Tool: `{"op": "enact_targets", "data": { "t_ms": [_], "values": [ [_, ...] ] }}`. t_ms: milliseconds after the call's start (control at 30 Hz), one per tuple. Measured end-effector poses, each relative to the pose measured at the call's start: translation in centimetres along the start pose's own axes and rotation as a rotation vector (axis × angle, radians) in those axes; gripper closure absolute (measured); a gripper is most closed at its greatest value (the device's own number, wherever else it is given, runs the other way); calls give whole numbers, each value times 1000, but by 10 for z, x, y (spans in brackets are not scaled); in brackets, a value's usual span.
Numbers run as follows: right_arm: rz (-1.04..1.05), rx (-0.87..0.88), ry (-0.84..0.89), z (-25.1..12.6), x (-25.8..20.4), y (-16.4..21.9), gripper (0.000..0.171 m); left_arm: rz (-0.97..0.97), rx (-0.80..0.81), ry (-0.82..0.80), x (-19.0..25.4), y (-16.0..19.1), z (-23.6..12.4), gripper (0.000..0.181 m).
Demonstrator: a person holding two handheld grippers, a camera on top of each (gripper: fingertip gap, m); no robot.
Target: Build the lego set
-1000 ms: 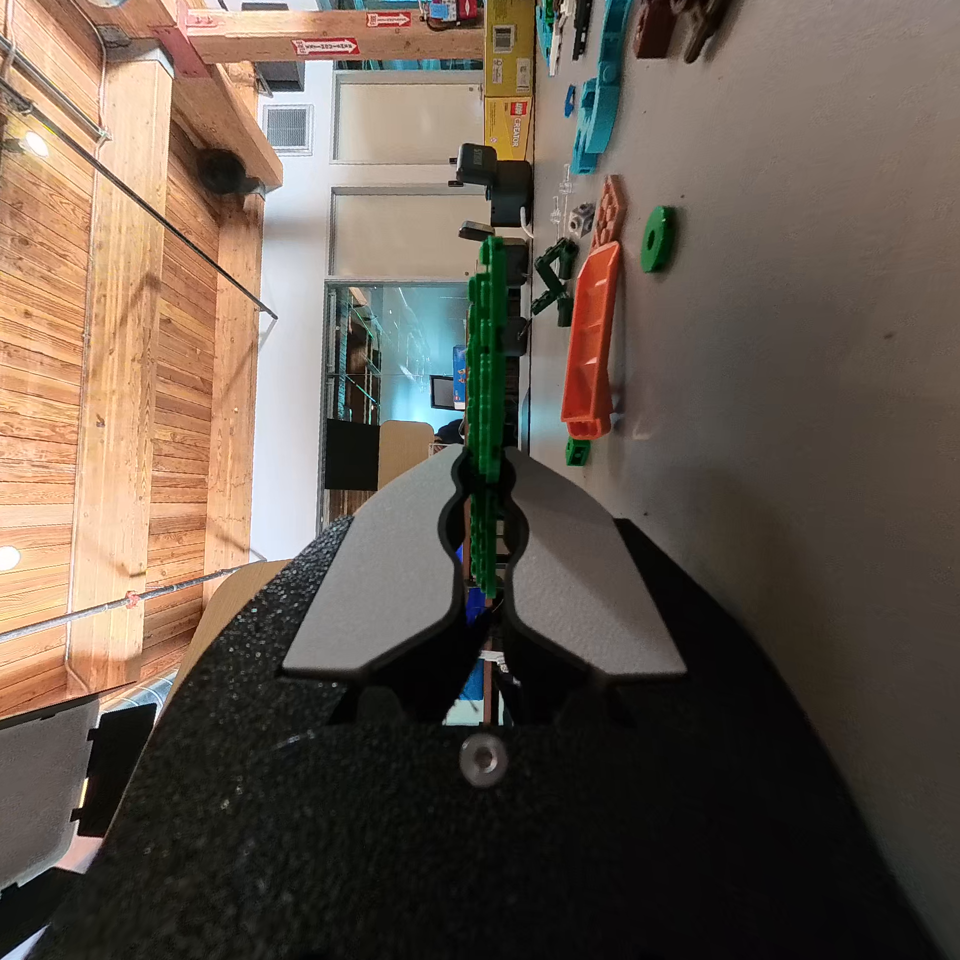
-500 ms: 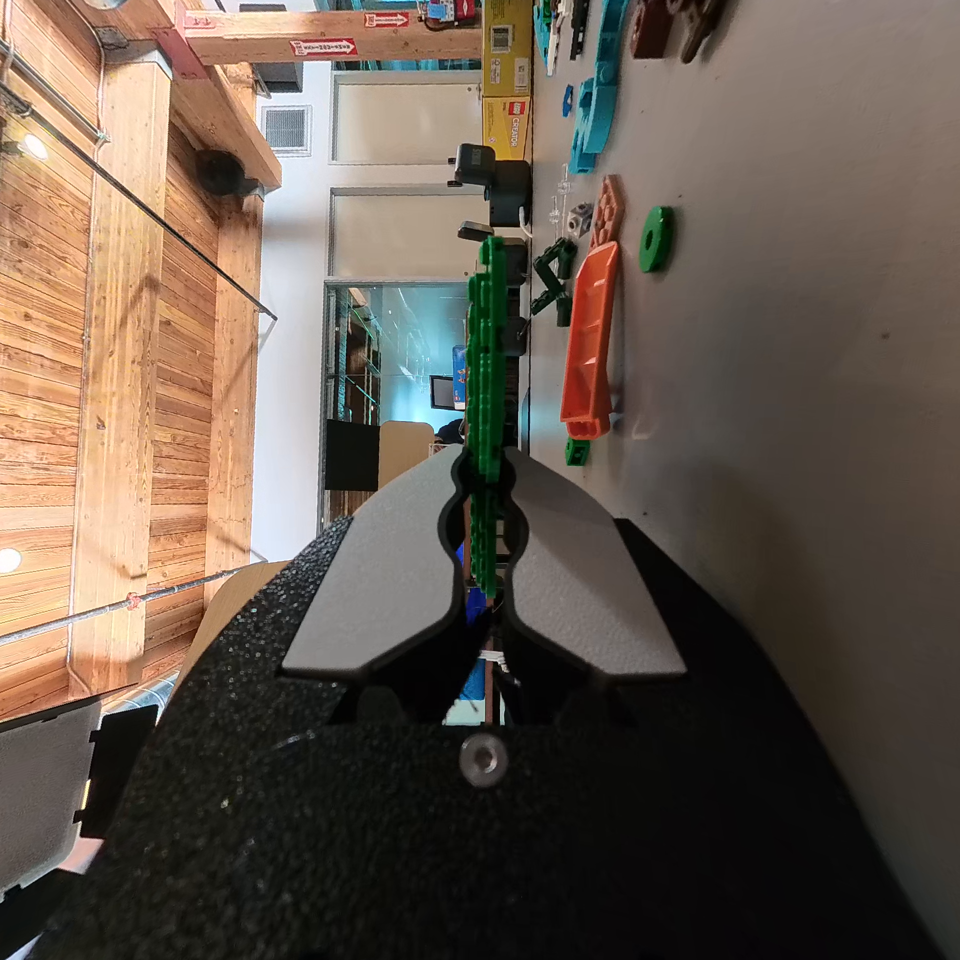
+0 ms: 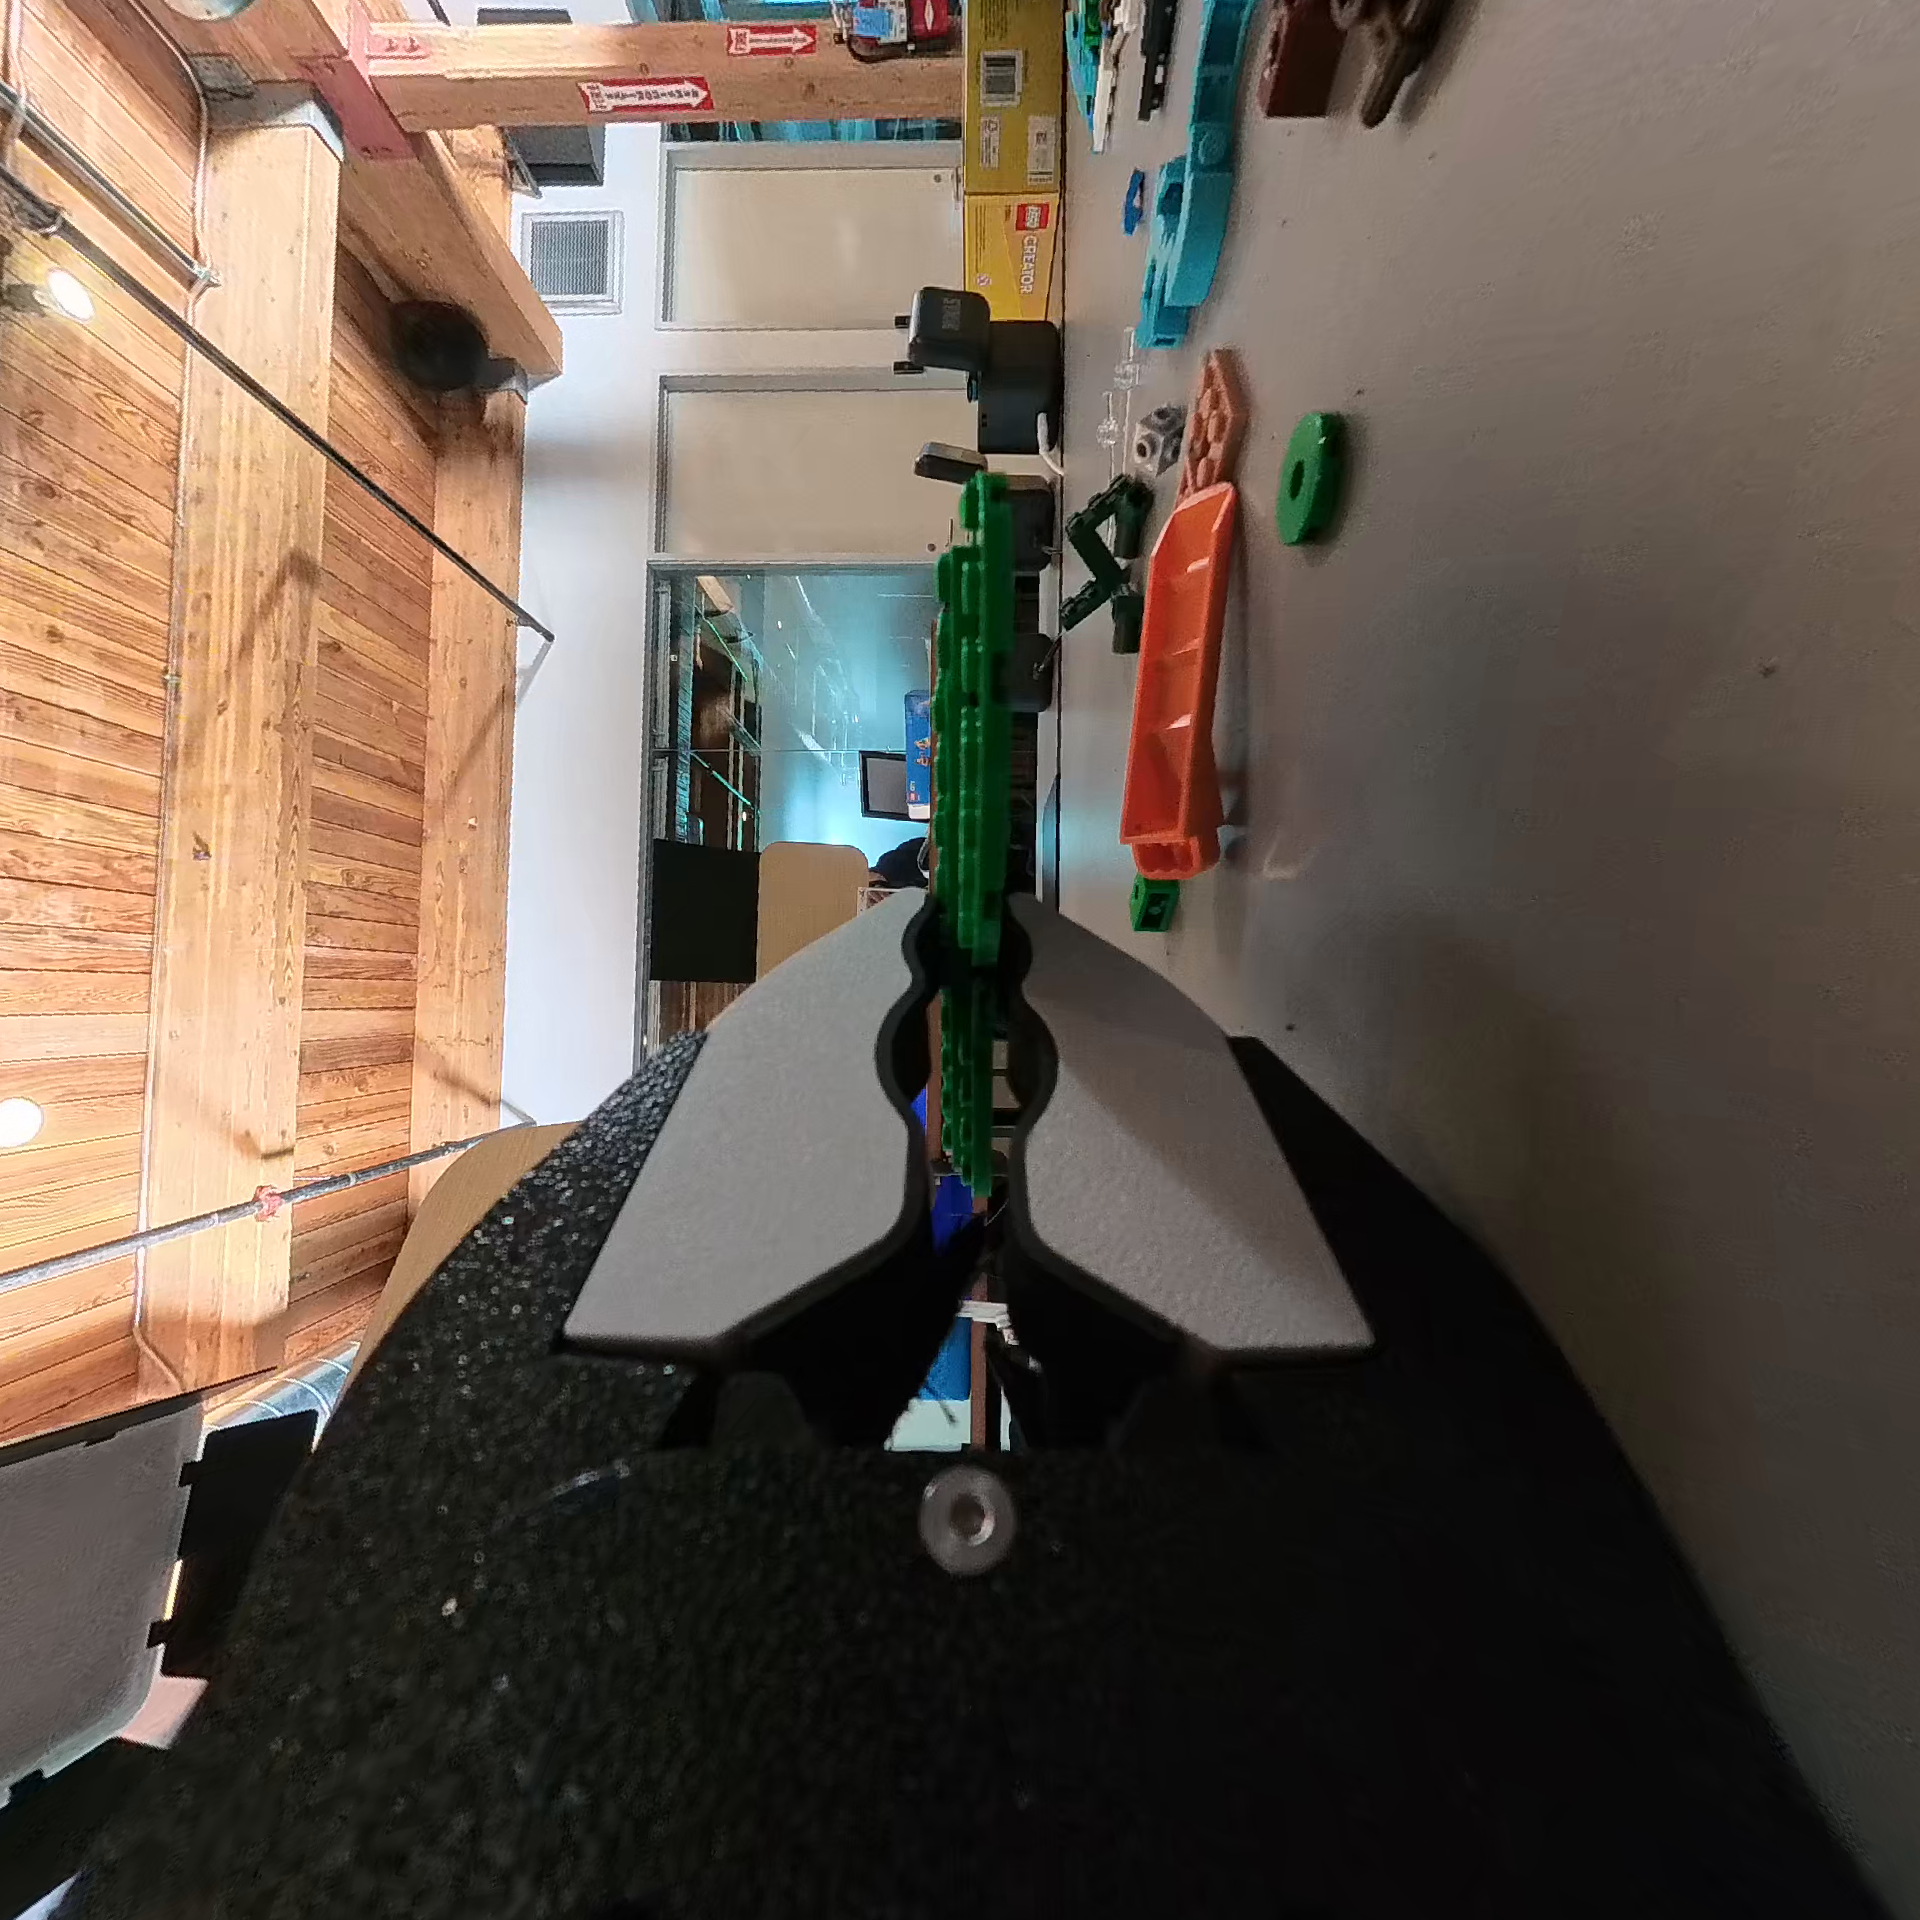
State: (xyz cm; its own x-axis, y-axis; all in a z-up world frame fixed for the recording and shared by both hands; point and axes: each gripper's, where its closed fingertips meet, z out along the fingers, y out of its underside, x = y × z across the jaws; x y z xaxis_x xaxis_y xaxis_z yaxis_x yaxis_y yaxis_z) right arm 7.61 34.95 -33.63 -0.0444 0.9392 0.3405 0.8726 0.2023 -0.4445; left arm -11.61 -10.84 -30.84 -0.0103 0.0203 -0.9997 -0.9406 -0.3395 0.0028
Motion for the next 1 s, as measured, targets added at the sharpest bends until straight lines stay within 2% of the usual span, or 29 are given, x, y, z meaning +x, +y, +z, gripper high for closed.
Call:
{"op": "enact_targets", "data": {
  "t_ms": [233,333,400,500,700,733,800,1000],
  "values": [
    [274,279,85,18,20,-49,143,2,1,0,0,0,0,173],
    [262,235,100,35,20,-43,139,3,2,0,0,-1,0,173],
    [274,237,46,42,12,-44,139,3,3,2,0,-1,0,173],
    [338,285,-17,43,9,-51,138,3,3,2,0,-1,0,173],
    [331,266,-11,49,11,-55,133,4,5,0,0,-2,0,173],
    [334,261,-21,50,10,-56,134,4,4,0,0,-2,0,173],
    [336,244,-22,51,9,-56,149,4,4,0,0,-2,0,173],
    [325,217,41,26,23,-50,148,3,7,0,0,-2,-1,173]
  ]
}}
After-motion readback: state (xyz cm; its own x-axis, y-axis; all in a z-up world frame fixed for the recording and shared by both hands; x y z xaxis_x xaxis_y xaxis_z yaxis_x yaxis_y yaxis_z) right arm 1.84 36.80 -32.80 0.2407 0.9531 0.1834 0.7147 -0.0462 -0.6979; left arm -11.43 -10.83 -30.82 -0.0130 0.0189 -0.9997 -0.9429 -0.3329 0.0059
